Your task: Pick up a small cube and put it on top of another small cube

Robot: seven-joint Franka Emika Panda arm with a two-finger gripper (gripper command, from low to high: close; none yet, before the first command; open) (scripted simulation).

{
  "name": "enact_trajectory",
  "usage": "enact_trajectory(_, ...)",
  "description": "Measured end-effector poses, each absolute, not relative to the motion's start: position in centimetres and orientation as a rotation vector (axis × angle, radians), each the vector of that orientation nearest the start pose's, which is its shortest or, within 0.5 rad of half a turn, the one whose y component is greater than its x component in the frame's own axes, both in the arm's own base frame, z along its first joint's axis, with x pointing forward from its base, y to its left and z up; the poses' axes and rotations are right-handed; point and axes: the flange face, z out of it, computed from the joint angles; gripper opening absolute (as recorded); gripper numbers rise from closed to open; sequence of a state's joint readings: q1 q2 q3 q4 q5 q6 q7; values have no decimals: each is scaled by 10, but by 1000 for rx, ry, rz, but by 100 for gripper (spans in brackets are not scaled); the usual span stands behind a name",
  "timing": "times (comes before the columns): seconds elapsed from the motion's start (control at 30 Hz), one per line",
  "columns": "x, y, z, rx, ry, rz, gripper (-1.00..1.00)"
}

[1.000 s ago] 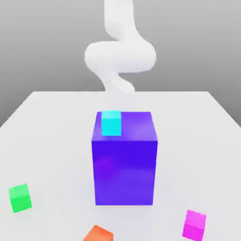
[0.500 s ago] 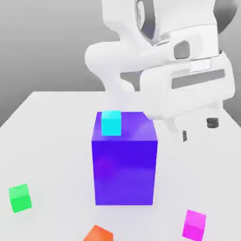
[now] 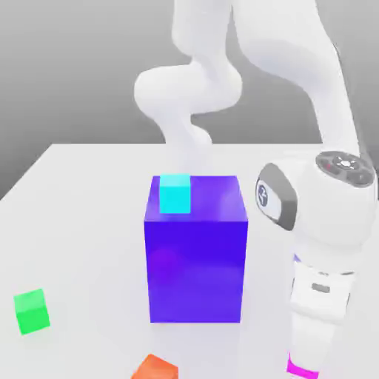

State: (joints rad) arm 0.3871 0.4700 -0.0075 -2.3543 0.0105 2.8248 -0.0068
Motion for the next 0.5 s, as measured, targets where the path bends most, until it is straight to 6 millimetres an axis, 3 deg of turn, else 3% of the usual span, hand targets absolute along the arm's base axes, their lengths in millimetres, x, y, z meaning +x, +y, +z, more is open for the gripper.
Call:
enact_trajectory(0.23,467,186,131,-3086,-591,1,-100)
enact_trajectory(0.4,472,186,192,-3077,-566,-20,-100)
enact_trajectory(0.43,481,173,203,-3075,-516,-41,-100)
enact_trajectory(0.5,498,125,219,-3085,-392,-72,-100)
